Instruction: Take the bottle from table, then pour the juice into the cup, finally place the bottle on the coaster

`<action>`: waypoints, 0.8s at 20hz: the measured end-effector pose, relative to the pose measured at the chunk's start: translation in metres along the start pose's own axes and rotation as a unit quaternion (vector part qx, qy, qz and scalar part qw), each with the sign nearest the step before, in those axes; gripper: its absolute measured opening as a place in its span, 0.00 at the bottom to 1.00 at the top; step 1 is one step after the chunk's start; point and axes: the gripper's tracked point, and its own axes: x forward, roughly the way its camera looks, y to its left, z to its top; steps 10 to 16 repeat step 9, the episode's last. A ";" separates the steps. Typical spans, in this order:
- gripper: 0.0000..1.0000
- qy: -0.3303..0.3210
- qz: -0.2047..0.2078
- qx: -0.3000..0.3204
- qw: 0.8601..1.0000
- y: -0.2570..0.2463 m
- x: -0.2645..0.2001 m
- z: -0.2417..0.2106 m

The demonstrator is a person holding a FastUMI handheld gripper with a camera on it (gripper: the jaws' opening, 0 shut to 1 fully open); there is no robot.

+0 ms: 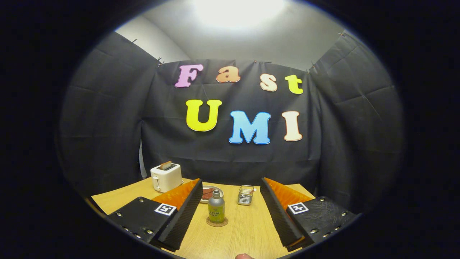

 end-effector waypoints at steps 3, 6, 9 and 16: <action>0.97 -0.003 0.003 0.005 1.000 0.002 0.001 0.001; 0.97 -0.011 0.006 0.003 1.000 0.002 0.004 0.008; 0.97 -0.017 0.004 -0.005 1.000 -0.001 0.006 0.011; 0.97 -0.017 0.004 -0.005 1.000 -0.001 0.006 0.011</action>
